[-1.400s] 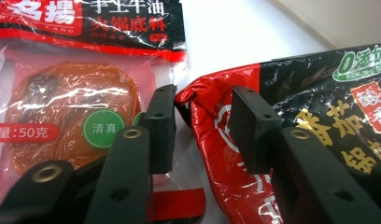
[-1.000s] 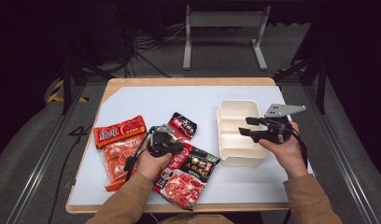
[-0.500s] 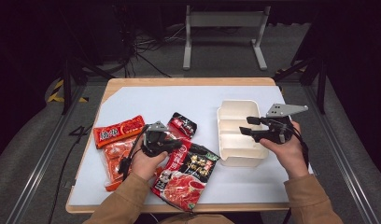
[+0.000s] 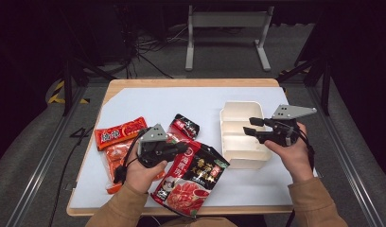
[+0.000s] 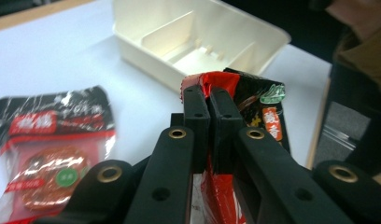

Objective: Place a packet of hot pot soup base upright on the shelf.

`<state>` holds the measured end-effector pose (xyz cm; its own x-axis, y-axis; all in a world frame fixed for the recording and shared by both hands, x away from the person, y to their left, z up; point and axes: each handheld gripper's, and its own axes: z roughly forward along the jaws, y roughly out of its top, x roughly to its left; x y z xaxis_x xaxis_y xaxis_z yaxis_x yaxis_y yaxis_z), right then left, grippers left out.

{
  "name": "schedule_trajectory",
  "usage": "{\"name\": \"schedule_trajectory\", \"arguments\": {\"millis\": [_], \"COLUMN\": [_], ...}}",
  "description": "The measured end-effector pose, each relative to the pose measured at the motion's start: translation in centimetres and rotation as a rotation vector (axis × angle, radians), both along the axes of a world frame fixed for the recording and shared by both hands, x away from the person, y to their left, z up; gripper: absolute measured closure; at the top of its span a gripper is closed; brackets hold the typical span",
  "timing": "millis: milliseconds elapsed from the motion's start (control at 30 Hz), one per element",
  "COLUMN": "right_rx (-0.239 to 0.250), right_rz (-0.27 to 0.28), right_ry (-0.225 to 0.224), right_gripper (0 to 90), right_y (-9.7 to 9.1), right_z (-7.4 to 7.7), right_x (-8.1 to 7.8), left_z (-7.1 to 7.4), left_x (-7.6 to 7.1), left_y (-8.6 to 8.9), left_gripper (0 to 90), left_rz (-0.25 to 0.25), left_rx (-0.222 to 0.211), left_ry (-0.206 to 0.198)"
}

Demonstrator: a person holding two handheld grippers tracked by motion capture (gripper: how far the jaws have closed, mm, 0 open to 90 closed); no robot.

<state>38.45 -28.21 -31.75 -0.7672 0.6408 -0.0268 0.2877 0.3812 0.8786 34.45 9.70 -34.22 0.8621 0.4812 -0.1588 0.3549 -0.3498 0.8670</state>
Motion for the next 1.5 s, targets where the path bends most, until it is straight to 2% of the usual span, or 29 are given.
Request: {"name": "schedule_trajectory", "arguments": {"millis": [233,333,500,700,833,1067,1133,1233,1500], "right_rx": [0.004,0.005,0.026,0.052,0.093,0.122,0.131,0.129,0.113], "right_rz": [0.024,0.026,0.044,0.071,0.093,0.140,0.153,0.164,0.171], "right_ry": [-0.007,-0.006,-0.008,-0.014,-0.016,-0.034,-0.038,-0.044,-0.040], "right_gripper": [55.7,55.9,56.2,56.2,55.6,51.3,49.8,48.3,43.7], "right_y": [0.4,0.5,0.6,0.8,0.9,1.4,1.7,2.1,2.7], "right_z": [0.3,0.3,0.5,0.8,1.1,1.8,2.0,2.2,2.0], "right_x": [-0.3,-0.3,-0.6,-0.8,-1.0,-1.7,-1.9,-2.1,-2.0], "left_z": [2.6,3.3,3.9,4.1,4.3,4.4,4.5,4.5,4.8], "left_x": [-2.4,-3.1,-3.6,-3.2,-2.7,-2.2,-1.9,-1.7,-0.8], "left_y": [-0.1,-0.1,0.0,0.4,0.8,1.6,2.0,2.3,2.7], "left_gripper": [87.7,87.7,87.8,87.8,88.0,88.0,88.0,87.9,87.9], "left_rz": [-0.058,-0.076,-0.082,-0.042,-0.005,0.044,0.067,0.090,0.106], "left_rx": [-0.008,-0.011,-0.030,-0.072,-0.103,-0.146,-0.171,-0.196,-0.210], "left_ry": [-0.114,-0.147,-0.176,-0.196,-0.205,-0.225,-0.235,-0.253,-0.269]}}
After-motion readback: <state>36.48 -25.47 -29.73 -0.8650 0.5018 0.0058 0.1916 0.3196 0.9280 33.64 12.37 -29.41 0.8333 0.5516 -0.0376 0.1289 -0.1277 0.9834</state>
